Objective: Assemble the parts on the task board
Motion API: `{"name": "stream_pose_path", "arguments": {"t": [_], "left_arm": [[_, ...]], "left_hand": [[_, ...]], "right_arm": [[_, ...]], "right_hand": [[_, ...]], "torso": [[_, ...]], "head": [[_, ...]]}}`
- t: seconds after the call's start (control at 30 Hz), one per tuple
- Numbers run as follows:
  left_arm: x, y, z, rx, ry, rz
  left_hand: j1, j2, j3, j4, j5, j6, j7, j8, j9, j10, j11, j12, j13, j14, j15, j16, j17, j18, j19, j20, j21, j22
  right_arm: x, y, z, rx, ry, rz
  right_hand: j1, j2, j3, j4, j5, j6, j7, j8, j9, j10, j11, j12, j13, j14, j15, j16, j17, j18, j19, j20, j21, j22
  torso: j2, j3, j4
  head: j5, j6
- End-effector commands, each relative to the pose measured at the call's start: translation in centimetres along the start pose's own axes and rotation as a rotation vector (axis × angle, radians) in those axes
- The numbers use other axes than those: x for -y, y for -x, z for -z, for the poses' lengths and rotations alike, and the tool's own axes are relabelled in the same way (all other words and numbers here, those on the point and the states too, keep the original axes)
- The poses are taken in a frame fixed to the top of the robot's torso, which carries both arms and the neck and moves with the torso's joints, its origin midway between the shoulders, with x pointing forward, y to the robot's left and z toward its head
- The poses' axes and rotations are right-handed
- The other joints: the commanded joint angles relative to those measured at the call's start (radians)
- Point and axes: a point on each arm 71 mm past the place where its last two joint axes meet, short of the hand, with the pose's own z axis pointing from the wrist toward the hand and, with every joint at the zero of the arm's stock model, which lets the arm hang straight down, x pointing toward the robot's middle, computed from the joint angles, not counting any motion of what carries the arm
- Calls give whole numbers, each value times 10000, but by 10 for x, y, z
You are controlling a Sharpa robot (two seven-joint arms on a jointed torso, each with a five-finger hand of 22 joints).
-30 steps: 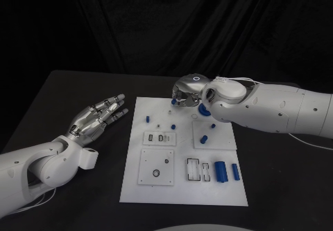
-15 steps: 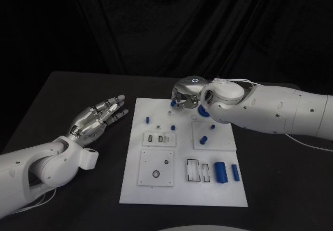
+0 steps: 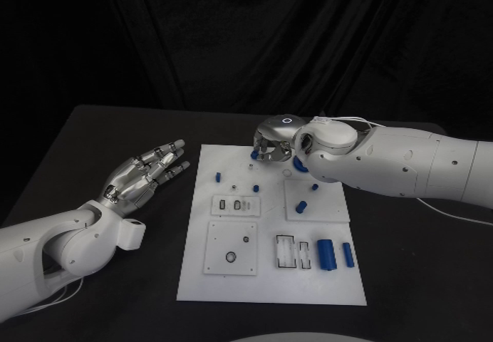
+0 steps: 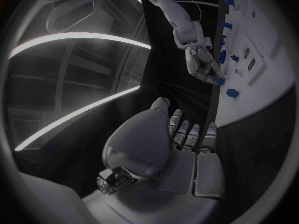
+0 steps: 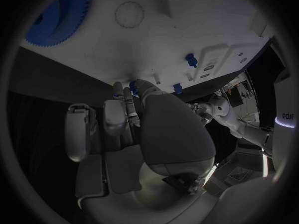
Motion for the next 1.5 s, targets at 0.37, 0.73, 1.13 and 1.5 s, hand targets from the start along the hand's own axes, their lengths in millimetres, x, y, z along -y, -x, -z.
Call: {"name": "stream_pose_path", "arguments": {"t": [0.37,0.73,1.13,1.5], "left_arm": [[6,0,-1,-131,-725,76],[8,3,3,-18,-727,20],[8,3,5,35,-704,-7],[7,3,4,-10,-689,21]], "left_hand": [[81,19,61,-12,40,-23,11,15,-6,5,82,29,3,-2,53,64,15,110,3,39,21,10],[81,29,85,-17,38,-19,27,15,-6,-2,96,34,3,3,70,68,17,108,5,49,22,10],[78,28,93,-18,38,8,32,24,-2,3,98,48,6,13,75,74,19,109,14,52,28,13],[76,30,100,-19,39,10,36,25,-1,3,99,50,6,19,80,78,21,109,21,54,32,15]], "right_arm": [[4,-5,1,-303,-311,1],[21,19,26,974,-303,-165],[51,48,85,1550,-644,-244],[78,25,108,775,-1651,-367]], "right_hand": [[-597,-98,-494,-38,-1535,-2151,25,-1200,-503,-1141,193,-280,128,-469,162,-403,-602,113,-518,164,-492,240],[-383,98,-593,-309,-1064,-1929,176,-995,-568,-1198,160,161,359,-801,165,-776,-1206,201,-816,159,-822,-65],[-105,20,-429,-355,-883,-1028,156,-773,-597,456,-387,2103,1367,-1746,-170,-2034,-3003,449,-1655,-92,-1762,-942],[-444,-98,-760,214,-1378,-955,45,-1150,-1048,1033,-558,11115,10850,6,-245,1700,3989,259,-1279,-200,-1389,28]], "torso": [[3,-4,12],[-1,0,1],[-29,2,-53],[-64,-11,-78]], "head": [[-8,-10],[76,147],[39,170],[100,18]]}}
